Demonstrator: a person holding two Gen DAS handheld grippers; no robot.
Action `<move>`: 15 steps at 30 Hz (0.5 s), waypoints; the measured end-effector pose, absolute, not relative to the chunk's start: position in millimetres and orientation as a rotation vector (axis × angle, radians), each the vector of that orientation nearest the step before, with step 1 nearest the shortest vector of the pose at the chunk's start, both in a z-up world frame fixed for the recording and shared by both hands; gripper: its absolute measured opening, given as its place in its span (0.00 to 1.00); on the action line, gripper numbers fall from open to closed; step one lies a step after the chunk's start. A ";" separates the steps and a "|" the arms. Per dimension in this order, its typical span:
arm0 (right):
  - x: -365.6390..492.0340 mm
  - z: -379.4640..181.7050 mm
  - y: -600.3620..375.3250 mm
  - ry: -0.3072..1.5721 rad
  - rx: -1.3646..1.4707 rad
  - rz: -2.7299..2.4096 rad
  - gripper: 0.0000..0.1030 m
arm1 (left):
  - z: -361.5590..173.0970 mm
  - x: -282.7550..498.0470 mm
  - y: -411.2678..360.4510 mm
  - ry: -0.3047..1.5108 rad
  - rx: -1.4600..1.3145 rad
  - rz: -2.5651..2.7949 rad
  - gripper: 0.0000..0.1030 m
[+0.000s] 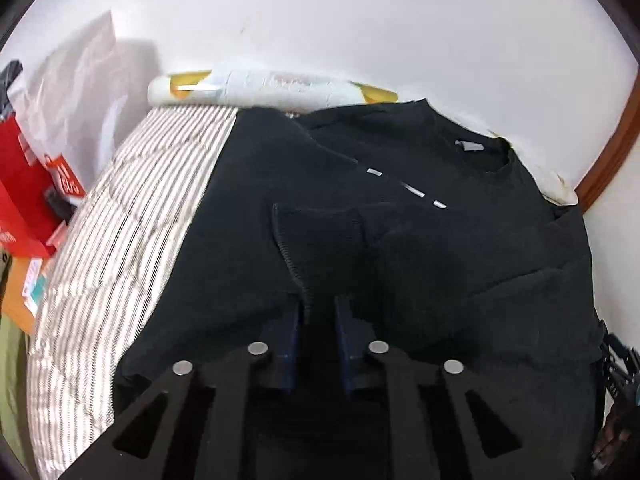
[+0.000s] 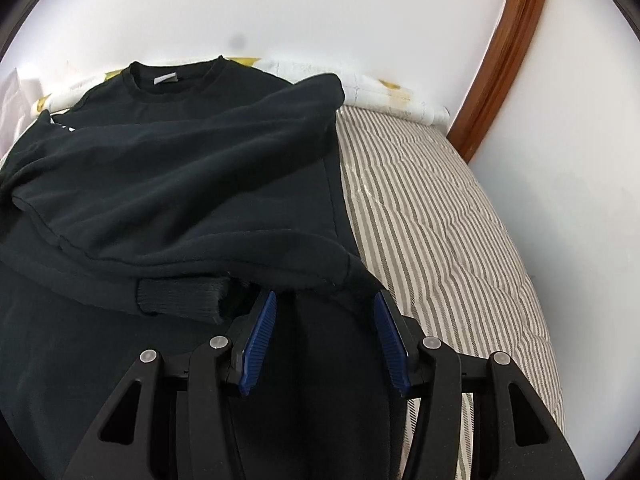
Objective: Fold small clothes
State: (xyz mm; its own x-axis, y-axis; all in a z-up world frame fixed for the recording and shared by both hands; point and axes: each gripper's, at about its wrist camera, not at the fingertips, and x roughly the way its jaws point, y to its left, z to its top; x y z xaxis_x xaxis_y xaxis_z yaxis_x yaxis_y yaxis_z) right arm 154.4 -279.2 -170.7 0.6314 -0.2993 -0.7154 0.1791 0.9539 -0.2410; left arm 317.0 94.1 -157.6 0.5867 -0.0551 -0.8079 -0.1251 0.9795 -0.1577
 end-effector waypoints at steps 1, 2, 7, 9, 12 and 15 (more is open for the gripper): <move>155.6 -169.2 -277.1 0.828 -0.158 -0.267 0.49 | -153.8 315.9 95.1 0.937 -0.208 0.037 0.13; 157.7 -169.8 -275.5 0.819 -0.178 -0.268 0.49 | -149.9 314.6 96.7 0.928 -0.221 0.033 0.13; 173.2 -167.2 -282.1 0.859 -0.132 -0.275 0.13 | -128.0 308.3 113.6 0.892 -0.329 -0.014 0.13; 162.2 -149.6 -286.2 0.794 -0.075 -0.266 0.12 | -119.8 305.0 120.2 0.877 -0.369 -0.042 0.13; 150.0 -132.6 -285.3 0.740 -0.062 -0.269 0.12 | -115.7 303.2 123.2 0.895 -0.367 -0.064 0.13; 148.4 -130.0 -285.0 0.745 -0.074 -0.272 0.12 | -124.8 300.2 122.2 0.917 -0.359 -0.066 0.13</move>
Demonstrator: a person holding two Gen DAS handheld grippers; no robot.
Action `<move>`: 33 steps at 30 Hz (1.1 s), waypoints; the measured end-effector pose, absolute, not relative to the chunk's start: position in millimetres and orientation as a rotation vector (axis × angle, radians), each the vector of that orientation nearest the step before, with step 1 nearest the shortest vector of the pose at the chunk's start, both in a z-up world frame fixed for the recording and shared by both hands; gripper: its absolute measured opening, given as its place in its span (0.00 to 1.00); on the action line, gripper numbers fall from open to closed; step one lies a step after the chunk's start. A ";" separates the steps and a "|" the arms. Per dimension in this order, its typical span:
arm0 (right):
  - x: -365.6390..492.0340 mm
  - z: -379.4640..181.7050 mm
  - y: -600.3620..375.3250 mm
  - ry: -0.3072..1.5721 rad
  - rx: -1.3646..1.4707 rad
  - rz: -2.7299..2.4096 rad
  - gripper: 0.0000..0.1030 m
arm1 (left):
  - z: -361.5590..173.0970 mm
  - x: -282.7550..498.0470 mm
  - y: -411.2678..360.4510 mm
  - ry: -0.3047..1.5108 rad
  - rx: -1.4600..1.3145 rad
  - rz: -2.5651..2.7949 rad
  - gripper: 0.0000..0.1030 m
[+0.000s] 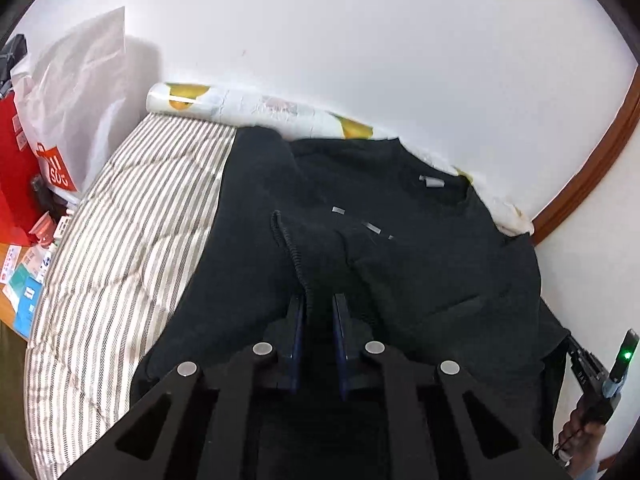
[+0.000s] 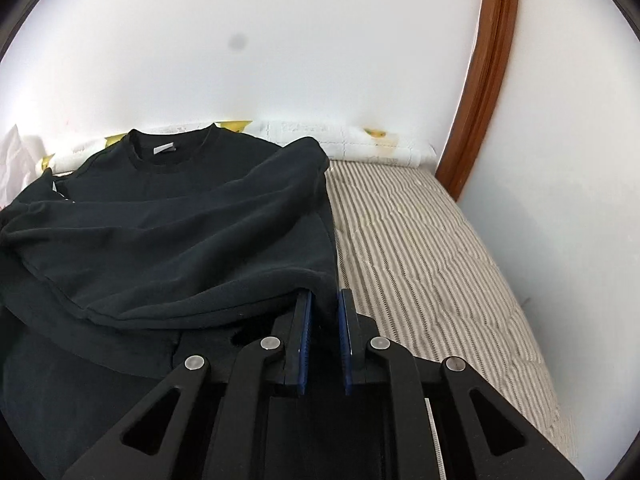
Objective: Fold small clothes
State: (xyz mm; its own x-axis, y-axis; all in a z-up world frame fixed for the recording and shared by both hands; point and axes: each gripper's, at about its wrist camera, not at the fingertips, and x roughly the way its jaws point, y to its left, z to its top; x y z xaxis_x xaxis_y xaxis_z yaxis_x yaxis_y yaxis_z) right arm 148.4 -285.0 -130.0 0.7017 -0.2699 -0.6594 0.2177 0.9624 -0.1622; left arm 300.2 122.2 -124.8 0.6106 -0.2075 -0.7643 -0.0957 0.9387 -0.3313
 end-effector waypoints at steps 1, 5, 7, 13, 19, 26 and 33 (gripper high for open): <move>148.0 -130.7 -284.9 0.749 -0.071 -0.274 0.12 | -127.8 297.6 122.6 0.924 -0.359 -0.069 0.13; 147.7 -135.2 -285.4 0.767 -0.057 -0.283 0.12 | -137.2 288.7 124.4 0.943 -0.372 -0.069 0.15; 147.3 -138.0 -285.9 0.773 -0.055 -0.285 0.12 | -141.5 283.9 124.5 0.956 -0.372 -0.086 0.16; 145.4 -144.8 -282.8 0.782 -0.057 -0.292 0.12 | -142.4 280.1 122.2 0.925 -0.349 -0.130 0.22; 145.0 -148.9 -282.9 0.787 -0.050 -0.297 0.13 | -144.2 287.6 112.2 0.906 -0.337 -0.144 0.25; 132.4 -138.8 -279.4 0.771 -0.062 -0.283 0.13 | -126.2 292.8 103.2 0.852 -0.306 -0.167 0.25; 119.2 -138.7 -258.1 0.807 0.047 -0.090 0.32 | -146.9 299.4 102.0 0.922 -0.286 -0.122 0.25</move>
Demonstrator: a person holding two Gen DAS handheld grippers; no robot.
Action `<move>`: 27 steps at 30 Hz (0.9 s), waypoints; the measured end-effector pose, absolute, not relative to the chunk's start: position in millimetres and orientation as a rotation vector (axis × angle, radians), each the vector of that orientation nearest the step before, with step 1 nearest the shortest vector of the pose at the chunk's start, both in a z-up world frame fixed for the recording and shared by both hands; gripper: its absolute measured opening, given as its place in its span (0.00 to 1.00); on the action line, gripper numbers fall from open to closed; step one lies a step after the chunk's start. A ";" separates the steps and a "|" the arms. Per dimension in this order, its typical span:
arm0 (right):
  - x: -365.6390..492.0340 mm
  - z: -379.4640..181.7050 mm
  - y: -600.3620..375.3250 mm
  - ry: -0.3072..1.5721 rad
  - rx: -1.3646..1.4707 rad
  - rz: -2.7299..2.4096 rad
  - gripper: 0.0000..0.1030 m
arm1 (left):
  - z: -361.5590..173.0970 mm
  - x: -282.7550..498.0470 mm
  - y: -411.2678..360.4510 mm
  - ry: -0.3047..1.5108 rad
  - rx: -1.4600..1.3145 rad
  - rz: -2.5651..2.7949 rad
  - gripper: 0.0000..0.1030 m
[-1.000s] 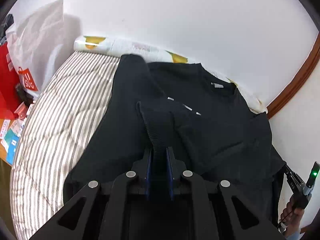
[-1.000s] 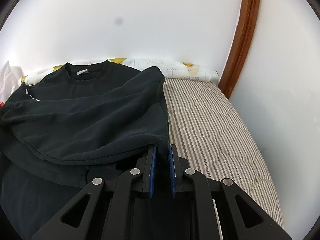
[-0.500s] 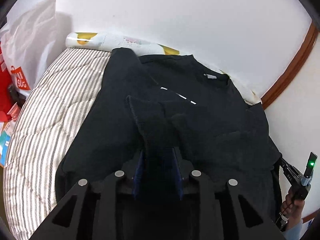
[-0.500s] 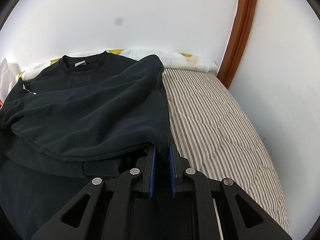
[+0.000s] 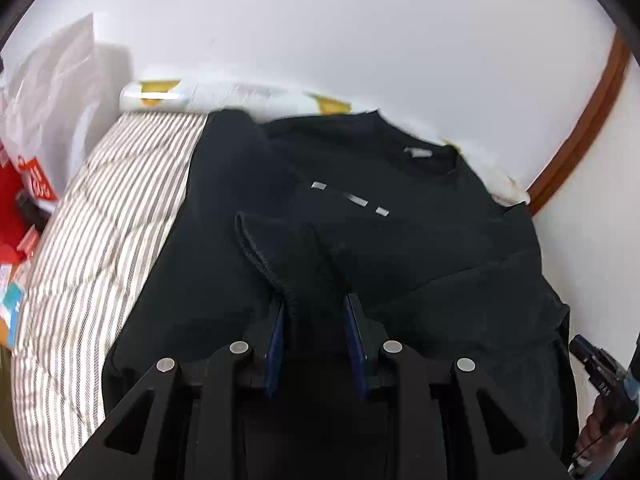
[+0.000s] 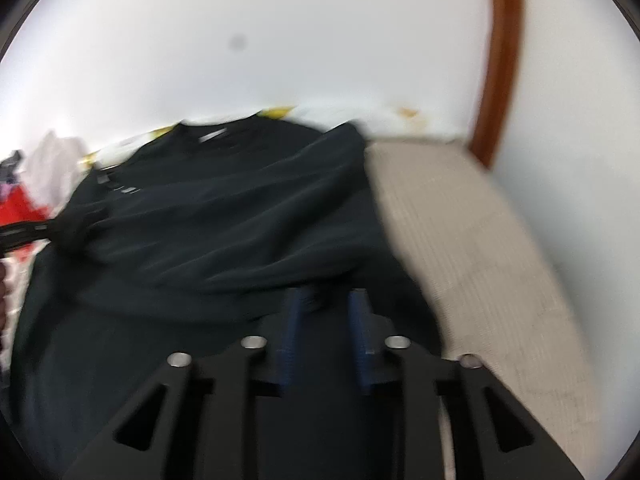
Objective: Fold small clothes
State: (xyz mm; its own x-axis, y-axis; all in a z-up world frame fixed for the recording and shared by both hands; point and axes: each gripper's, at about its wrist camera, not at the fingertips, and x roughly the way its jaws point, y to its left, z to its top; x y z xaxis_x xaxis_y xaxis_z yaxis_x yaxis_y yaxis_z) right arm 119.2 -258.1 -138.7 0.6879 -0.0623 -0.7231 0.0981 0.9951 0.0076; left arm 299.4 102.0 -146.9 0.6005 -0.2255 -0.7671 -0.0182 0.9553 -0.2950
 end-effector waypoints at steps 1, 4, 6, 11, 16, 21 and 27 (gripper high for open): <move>123.9 -144.4 -254.7 0.820 0.044 -0.085 0.32 | -150.3 298.9 104.4 0.935 -0.293 -0.118 0.27; 141.7 -161.3 -251.7 0.861 0.053 -0.097 0.32 | -156.5 294.6 108.2 0.945 -0.298 -0.122 0.27; 151.4 -169.2 -256.0 0.877 0.096 -0.103 0.33 | -157.5 292.5 108.5 0.934 -0.296 -0.126 0.27; 167.0 -177.5 -262.6 0.871 0.166 -0.127 0.32 | -154.2 296.0 103.2 0.909 -0.260 -0.121 0.15; 169.0 -177.8 -256.6 0.830 0.090 -0.176 0.09 | -142.7 295.5 103.3 0.842 -0.249 -0.111 0.09; 162.6 -164.9 -273.4 0.778 0.143 -0.191 0.08 | -129.8 290.9 120.3 0.792 -0.286 -0.098 0.09; 167.7 -166.6 -289.6 0.781 0.136 -0.279 0.08 | -126.0 281.3 147.5 0.782 -0.343 -0.071 0.09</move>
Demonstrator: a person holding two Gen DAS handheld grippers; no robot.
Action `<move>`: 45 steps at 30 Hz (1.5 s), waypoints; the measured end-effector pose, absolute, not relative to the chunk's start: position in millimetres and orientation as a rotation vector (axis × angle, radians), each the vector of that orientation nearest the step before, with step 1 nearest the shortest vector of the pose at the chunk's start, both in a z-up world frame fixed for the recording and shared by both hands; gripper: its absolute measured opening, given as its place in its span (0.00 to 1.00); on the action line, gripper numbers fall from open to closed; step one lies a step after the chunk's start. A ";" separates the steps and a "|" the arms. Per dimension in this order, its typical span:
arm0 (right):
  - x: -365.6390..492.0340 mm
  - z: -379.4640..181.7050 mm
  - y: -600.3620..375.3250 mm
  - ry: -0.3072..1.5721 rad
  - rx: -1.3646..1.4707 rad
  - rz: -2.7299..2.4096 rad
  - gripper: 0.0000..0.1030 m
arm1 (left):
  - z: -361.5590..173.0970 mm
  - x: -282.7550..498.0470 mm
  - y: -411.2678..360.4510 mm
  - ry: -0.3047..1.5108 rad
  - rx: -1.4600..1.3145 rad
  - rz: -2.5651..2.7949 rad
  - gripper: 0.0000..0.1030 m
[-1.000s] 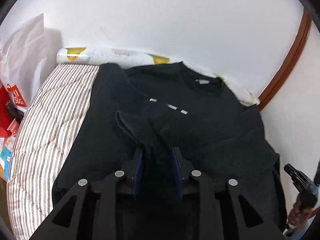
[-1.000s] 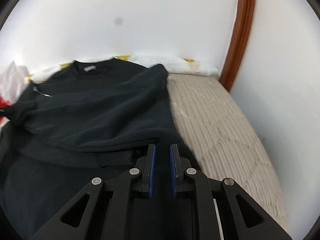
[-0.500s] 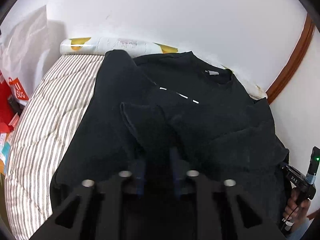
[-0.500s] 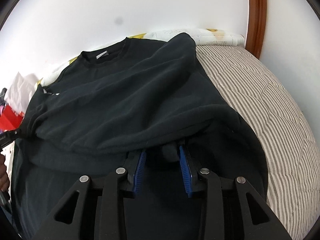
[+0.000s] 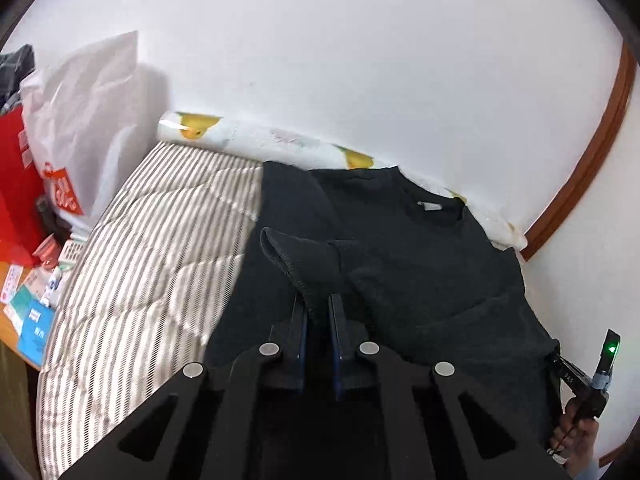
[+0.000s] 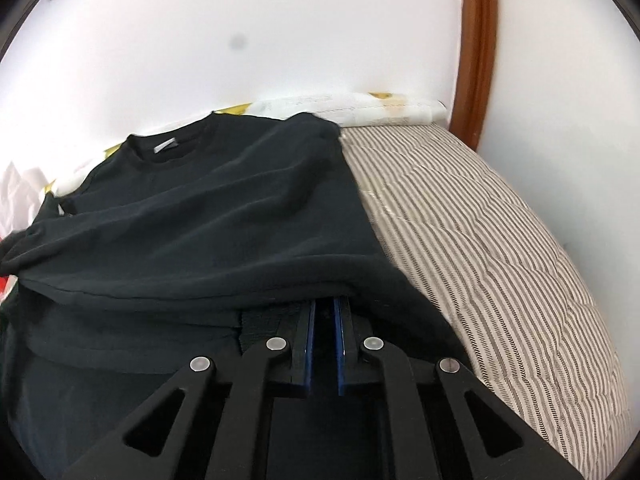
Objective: Fold small clothes
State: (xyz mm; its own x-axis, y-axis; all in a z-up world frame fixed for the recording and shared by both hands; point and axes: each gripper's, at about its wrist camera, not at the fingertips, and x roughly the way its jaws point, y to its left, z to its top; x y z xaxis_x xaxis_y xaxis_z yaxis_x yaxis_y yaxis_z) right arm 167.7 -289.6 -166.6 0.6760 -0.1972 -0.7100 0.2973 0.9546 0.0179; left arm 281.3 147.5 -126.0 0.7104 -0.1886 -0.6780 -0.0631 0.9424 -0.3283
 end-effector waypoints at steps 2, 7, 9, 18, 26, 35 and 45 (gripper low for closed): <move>169.8 -170.0 -289.1 0.797 0.135 -0.282 0.08 | -133.3 277.8 148.3 0.802 -0.332 -0.068 0.09; 160.5 -164.8 -288.5 0.824 0.128 -0.270 0.09 | -156.9 275.7 141.8 0.878 -0.297 -0.043 0.11; 151.1 -160.0 -288.4 0.823 0.122 -0.275 0.13 | -163.1 275.7 141.6 0.907 -0.295 -0.025 0.14; 101.4 -152.1 -288.3 0.815 0.078 -0.295 0.27 | -156.0 245.0 133.9 0.919 -0.251 0.019 0.16; 63.6 -147.9 -285.3 0.821 0.078 -0.293 0.31 | -131.2 193.9 110.2 0.861 -0.167 0.030 0.16; 16.3 -144.2 -281.2 0.831 0.046 -0.282 0.31 | -127.1 136.8 106.9 0.878 -0.210 0.038 0.16; -32.3 -167.4 -279.0 0.886 0.032 -0.259 0.31 | -155.1 66.2 112.4 0.932 -0.178 0.061 0.16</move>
